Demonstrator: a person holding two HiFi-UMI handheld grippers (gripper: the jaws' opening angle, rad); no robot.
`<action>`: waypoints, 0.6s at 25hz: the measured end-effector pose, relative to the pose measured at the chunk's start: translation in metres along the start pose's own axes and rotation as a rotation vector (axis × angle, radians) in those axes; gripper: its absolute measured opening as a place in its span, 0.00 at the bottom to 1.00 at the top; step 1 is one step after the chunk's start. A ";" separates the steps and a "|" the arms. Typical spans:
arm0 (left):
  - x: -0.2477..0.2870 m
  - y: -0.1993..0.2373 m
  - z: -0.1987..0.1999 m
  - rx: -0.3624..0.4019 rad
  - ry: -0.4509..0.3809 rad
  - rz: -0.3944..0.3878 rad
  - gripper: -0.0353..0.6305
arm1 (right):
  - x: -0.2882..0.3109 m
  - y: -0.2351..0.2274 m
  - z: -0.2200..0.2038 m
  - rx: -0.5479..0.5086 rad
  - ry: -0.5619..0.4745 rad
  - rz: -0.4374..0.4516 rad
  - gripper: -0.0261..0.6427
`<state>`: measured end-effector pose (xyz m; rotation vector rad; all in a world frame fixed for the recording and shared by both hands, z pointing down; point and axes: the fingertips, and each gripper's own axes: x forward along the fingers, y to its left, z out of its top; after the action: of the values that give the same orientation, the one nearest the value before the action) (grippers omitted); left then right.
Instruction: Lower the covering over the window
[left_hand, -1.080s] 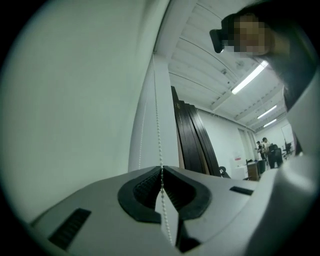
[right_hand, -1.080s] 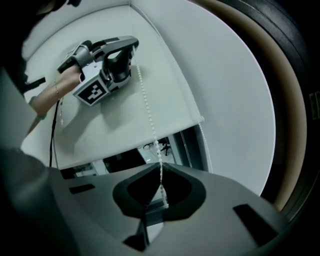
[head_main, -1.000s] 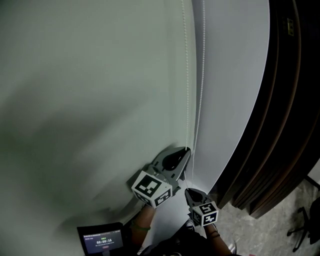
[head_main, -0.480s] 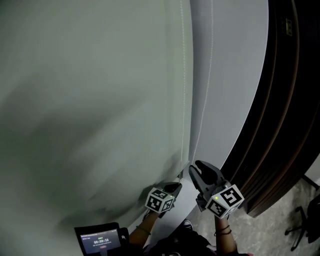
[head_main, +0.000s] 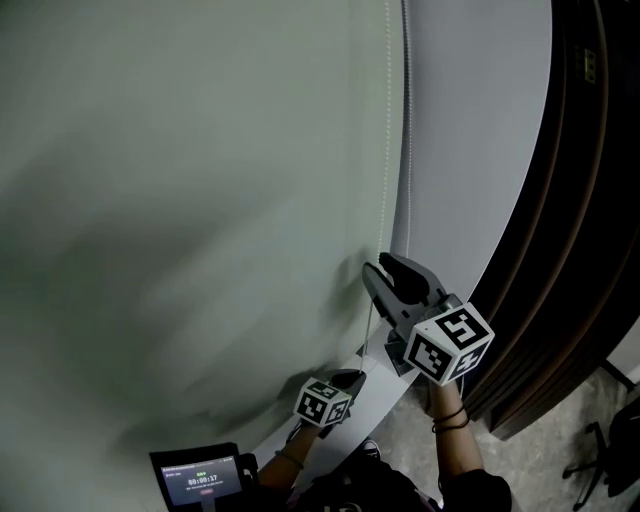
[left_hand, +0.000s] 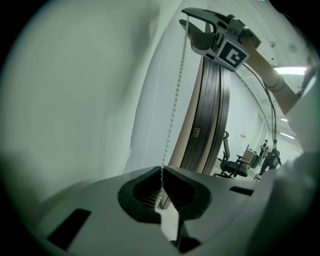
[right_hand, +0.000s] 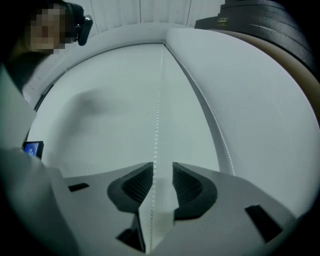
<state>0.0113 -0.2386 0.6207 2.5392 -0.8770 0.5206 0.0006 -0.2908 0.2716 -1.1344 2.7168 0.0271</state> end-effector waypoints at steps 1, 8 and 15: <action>0.000 0.000 -0.001 0.000 -0.004 0.000 0.07 | 0.003 -0.001 0.001 0.009 0.000 0.006 0.20; -0.001 0.001 0.000 -0.021 -0.031 -0.005 0.07 | 0.002 -0.002 0.003 0.106 -0.032 0.005 0.06; -0.012 -0.007 -0.012 -0.039 -0.048 -0.019 0.07 | -0.017 -0.033 -0.032 0.346 -0.042 -0.008 0.06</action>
<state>0.0047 -0.2222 0.6234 2.5315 -0.8700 0.4342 0.0305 -0.3049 0.3078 -1.0270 2.5468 -0.3989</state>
